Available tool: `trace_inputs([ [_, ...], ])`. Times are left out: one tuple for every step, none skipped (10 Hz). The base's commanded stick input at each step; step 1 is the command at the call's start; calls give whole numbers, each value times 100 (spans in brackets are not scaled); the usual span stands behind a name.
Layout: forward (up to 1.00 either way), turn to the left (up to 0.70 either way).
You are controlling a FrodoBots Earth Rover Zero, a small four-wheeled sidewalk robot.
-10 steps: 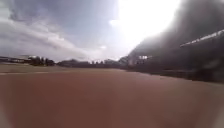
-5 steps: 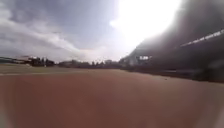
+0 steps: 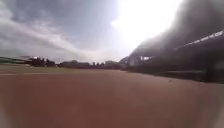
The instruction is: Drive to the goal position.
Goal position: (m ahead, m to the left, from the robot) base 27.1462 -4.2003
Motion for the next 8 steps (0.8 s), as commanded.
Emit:
trace_inputs([
  [70, 0],
  [70, 0],
  [70, 0],
  [70, 0],
  [70, 0],
  [70, 0],
  [70, 0],
  [70, 0],
])
